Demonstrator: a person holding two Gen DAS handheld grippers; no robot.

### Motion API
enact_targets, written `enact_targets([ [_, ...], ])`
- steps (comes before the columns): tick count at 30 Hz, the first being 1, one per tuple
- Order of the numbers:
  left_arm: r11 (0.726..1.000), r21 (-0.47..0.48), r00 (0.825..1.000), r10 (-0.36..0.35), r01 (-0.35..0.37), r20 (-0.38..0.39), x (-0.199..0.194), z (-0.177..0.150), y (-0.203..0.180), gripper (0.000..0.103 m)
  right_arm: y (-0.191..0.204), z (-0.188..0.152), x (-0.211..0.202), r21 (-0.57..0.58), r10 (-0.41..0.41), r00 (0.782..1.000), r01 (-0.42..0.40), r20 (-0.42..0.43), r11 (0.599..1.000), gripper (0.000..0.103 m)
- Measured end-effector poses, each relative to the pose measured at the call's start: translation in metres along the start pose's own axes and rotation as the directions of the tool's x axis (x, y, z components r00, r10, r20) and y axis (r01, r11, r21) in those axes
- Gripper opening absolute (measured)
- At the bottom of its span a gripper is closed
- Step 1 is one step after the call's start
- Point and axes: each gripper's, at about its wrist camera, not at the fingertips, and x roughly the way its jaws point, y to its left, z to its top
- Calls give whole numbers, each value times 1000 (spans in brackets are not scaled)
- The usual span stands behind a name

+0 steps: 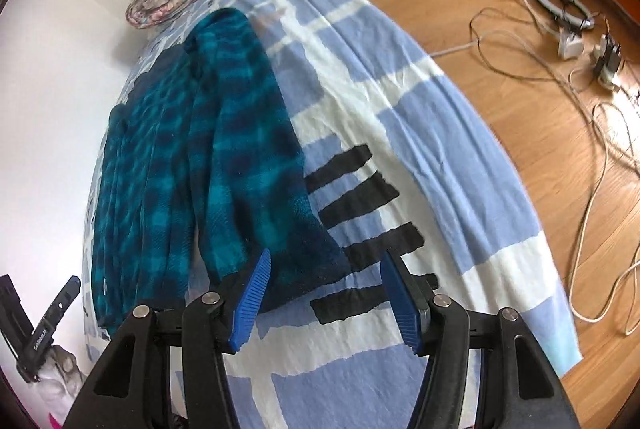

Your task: Fold large clothes

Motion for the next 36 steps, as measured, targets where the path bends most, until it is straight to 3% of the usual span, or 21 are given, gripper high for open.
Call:
enact_targets([
  [4,1000,-9,1000,4,-4,-4,1,-2,1,38,7,-2,14,-18,-7,999,6,-33,1000,54],
  [5,1000,-11,1000,4,-4,-5,1,-2,2,38,11,-3,17,-31,0,999,-1,-46,1000,46],
  [6,1000,-13,1000,4,-4,-7,1,-3,2,38,16,-4,20,-50,-2,998,-1,-58,999,29],
  [9,1000,-19,1000,4,-4,-8,0,-3,5,38,24,-6,21,-78,-15,998,10,-62,997,7],
  [11,1000,-20,1000,4,-4,-7,0,-3,6,38,24,-1,12,-85,-34,999,31,-30,996,5],
  [14,1000,-21,1000,4,-4,-7,-1,-3,7,38,23,8,-14,-97,-131,989,138,75,986,5],
  [17,1000,-23,1000,5,-5,-10,-1,-4,8,38,21,17,-49,-75,-225,953,244,205,967,4],
  [20,1000,-26,1000,10,-10,-15,0,-4,10,38,23,25,-82,-47,-302,896,335,326,941,4],
  [23,999,-32,1000,14,-14,-17,2,-4,13,38,31,32,-103,-24,-295,868,332,400,943,4],
  [27,998,-54,1000,14,-15,-16,4,-1,16,38,69,28,-112,-128,-209,870,293,446,948,4],
  [32,990,-138,1000,-13,12,-7,3,-2,31,38,132,12,-97,-330,-57,915,202,400,922,4],
  [36,981,-193,999,-35,35,5,2,-2,42,38,181,-8,-69,-487,49,957,102,287,868,4],
])
